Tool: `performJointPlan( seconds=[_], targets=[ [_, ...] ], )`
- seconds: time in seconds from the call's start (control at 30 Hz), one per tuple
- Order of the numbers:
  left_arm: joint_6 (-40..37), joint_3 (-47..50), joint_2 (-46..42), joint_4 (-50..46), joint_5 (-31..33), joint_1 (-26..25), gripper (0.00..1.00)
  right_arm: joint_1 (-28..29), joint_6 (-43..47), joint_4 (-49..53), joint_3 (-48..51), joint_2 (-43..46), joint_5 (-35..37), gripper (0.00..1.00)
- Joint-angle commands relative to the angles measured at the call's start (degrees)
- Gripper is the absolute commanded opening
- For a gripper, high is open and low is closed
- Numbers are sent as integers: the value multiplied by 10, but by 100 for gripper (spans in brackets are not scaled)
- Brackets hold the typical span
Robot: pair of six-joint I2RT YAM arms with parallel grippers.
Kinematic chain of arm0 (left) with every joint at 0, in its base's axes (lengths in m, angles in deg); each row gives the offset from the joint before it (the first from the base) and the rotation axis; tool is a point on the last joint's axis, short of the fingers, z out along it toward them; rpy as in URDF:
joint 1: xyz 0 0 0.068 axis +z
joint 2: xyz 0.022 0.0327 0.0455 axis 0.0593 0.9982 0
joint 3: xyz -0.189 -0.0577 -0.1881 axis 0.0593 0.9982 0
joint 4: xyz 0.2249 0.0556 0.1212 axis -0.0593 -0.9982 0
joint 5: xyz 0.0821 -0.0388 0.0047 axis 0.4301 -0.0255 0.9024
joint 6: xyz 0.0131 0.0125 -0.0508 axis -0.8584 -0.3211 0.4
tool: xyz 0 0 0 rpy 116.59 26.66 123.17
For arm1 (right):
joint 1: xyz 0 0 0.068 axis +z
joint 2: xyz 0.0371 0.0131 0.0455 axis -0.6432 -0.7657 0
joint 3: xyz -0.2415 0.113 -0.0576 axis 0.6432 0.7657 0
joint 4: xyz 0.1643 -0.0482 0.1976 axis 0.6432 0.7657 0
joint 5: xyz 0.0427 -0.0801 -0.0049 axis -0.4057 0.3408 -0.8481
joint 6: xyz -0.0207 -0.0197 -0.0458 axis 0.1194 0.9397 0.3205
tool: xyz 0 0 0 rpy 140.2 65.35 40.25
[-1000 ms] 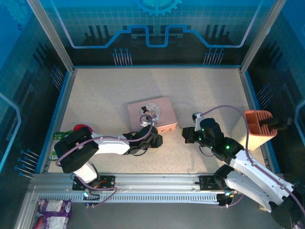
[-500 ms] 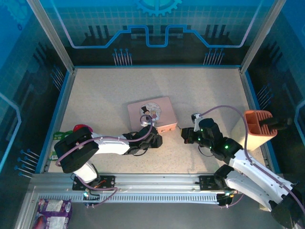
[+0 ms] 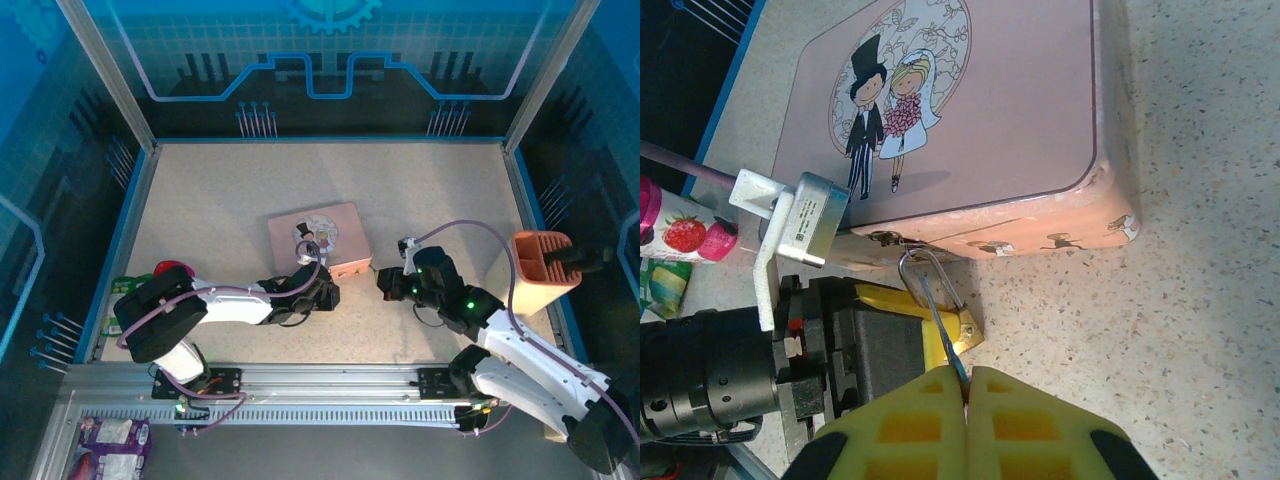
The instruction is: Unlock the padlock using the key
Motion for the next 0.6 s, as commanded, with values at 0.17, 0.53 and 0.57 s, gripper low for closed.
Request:
performJointPlan(
  seconds=[0.17,0.53,0.57],
  targets=[
    [-18,2,-1,19,-15,6,15,8,-13,-15,-26,-34,-32,0],
    [-13,19,-25,68,-57,32,10,5,-49,-25,-23,-42,-41,0],
    [-9,21,-27,72,-63,35,10,4,-53,-28,-21,-43,-42,0]
  ],
)
